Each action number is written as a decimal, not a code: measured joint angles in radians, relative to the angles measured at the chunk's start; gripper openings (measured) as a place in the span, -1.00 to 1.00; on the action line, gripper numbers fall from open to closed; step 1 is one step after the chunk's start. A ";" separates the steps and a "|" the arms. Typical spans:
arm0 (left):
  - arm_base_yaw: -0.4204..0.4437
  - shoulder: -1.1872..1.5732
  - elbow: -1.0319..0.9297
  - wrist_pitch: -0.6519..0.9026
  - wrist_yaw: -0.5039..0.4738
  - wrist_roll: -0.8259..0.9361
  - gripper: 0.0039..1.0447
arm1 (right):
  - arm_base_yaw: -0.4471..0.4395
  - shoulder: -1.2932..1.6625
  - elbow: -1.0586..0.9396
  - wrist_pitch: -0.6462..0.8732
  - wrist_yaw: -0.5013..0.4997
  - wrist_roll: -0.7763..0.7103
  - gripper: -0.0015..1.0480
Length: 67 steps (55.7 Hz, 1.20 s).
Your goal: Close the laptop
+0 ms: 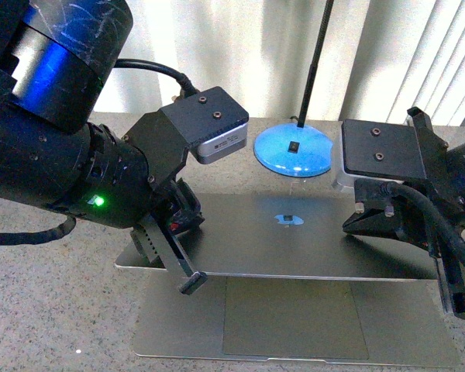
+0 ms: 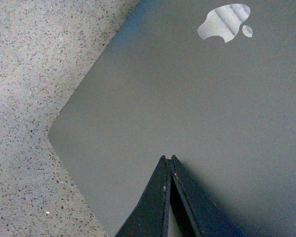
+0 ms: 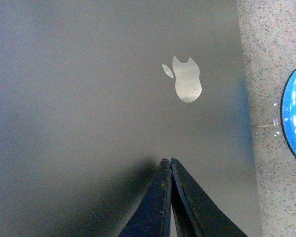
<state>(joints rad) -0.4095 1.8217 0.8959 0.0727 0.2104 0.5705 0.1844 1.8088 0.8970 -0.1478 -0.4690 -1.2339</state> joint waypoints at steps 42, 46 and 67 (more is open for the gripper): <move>0.018 0.136 -0.124 0.197 0.027 -0.077 -0.94 | 0.041 0.155 -0.104 0.227 0.003 0.098 -0.94; 0.026 0.137 -0.131 0.206 0.037 -0.079 -0.94 | 0.048 0.159 -0.111 0.254 0.000 0.115 -0.94; 0.128 0.047 -0.177 0.263 0.086 -0.208 -0.94 | 0.078 0.089 -0.125 0.389 -0.032 0.275 -0.94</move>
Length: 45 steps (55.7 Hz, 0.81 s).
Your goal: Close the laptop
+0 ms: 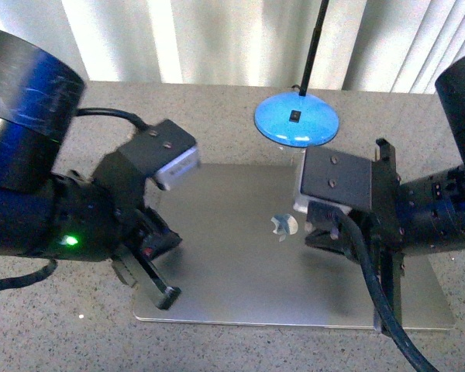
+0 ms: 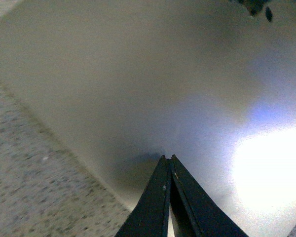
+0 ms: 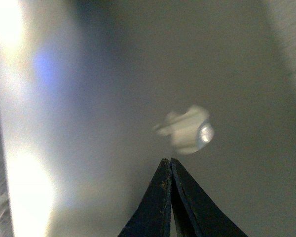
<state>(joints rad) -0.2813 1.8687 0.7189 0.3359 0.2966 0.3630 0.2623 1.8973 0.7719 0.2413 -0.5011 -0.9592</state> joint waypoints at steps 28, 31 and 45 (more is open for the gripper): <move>0.127 -0.157 -0.174 0.663 -0.377 -0.385 -0.57 | 0.021 -0.139 -0.195 0.816 0.697 0.764 -0.82; 0.137 -0.178 -0.224 0.761 -0.411 -0.382 -0.71 | -0.004 -0.185 -0.256 0.902 0.736 0.833 -0.95; 0.179 -0.378 -0.409 0.837 -0.385 -0.371 -0.94 | -0.078 -0.389 -0.453 0.933 0.673 0.935 -0.94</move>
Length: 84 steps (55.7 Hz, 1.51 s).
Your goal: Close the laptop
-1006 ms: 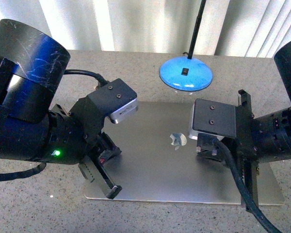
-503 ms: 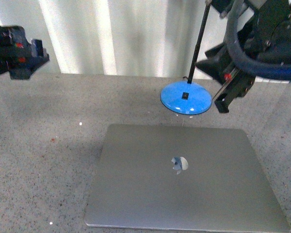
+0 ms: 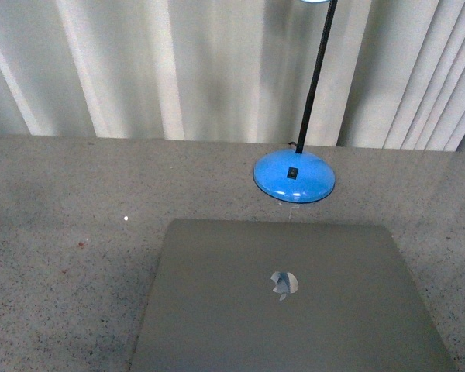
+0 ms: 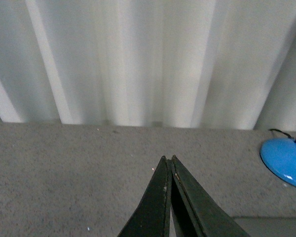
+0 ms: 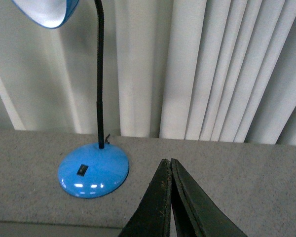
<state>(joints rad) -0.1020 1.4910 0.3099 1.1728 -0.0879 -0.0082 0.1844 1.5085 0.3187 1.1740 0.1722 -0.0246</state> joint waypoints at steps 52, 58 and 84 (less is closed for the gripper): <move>0.100 -0.855 -0.282 -0.552 0.087 0.003 -0.94 | -0.183 -0.877 -0.312 -0.558 -0.173 0.014 -0.94; 0.100 -0.923 -0.283 -0.614 0.087 0.003 -0.94 | -0.183 -0.945 -0.313 -0.620 -0.173 0.014 -0.94; 0.100 -1.154 -0.283 -0.831 0.087 0.003 -0.94 | -0.183 -1.170 -0.313 -0.833 -0.173 0.014 -0.94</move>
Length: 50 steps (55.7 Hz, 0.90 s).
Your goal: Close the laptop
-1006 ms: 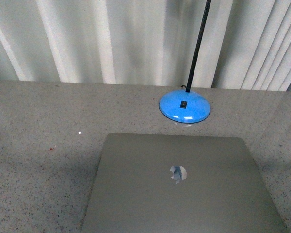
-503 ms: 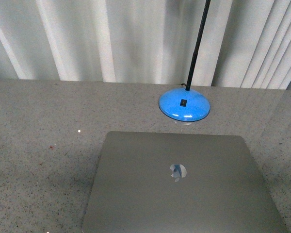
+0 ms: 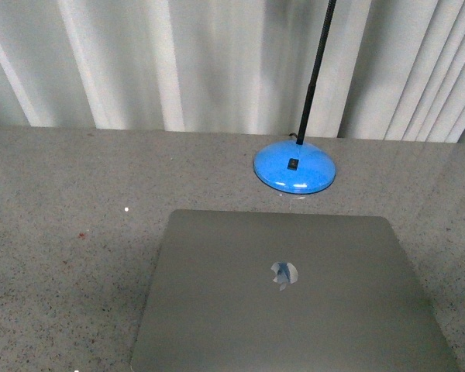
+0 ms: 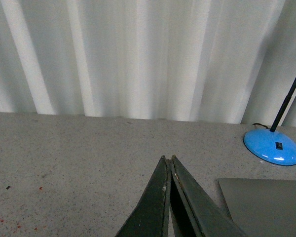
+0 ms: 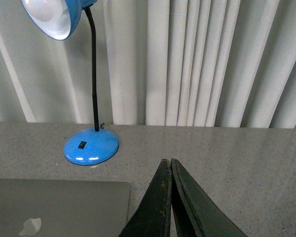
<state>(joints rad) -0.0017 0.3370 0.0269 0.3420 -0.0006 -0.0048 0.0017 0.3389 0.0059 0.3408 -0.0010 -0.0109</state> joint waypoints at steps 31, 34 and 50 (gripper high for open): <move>0.000 -0.275 0.000 -0.311 0.001 0.000 -0.94 | 0.000 -0.276 0.000 -0.311 -0.001 0.000 -0.94; 0.000 -0.316 0.000 -0.336 0.000 0.000 -0.94 | 0.000 -0.319 0.000 -0.335 0.001 0.000 -0.94; 0.000 -0.334 0.000 -0.341 0.000 0.000 -0.59 | 0.000 -0.335 0.000 -0.340 0.000 0.000 -0.46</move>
<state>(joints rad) -0.0017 0.0032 0.0273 0.0010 -0.0002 -0.0048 0.0013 0.0044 0.0063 0.0006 -0.0013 -0.0113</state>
